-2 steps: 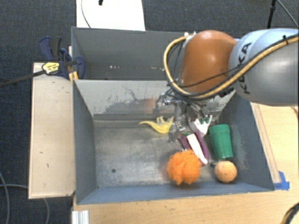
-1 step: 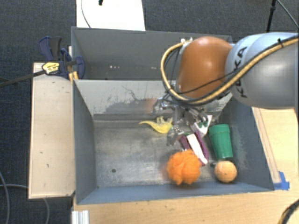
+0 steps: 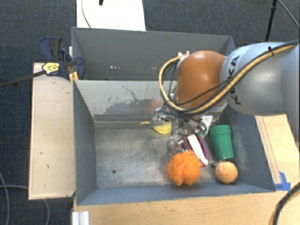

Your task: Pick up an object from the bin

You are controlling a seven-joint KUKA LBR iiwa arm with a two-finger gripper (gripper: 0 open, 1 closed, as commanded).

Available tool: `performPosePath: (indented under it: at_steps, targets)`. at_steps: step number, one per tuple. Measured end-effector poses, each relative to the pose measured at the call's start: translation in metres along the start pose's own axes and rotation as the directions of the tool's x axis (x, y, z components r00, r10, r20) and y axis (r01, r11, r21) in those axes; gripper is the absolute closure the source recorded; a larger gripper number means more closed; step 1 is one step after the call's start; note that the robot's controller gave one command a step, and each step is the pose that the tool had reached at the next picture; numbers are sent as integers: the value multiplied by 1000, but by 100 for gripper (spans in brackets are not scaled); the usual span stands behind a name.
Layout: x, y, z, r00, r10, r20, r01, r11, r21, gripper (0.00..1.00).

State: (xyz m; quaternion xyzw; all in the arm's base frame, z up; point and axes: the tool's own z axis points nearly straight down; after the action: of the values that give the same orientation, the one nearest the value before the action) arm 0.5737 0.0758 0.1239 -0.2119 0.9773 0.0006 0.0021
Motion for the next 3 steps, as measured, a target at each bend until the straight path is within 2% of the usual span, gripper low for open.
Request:
performPosePath:
  at_steps: [1,2,3]
  targets:
    - [6,-17,17,983,185,-4,-185,983,0,0]
    - [9,-38,28,993,121,7,-121,993,-7,0]
    - [37,-58,41,992,-124,1,124,992,1,0]
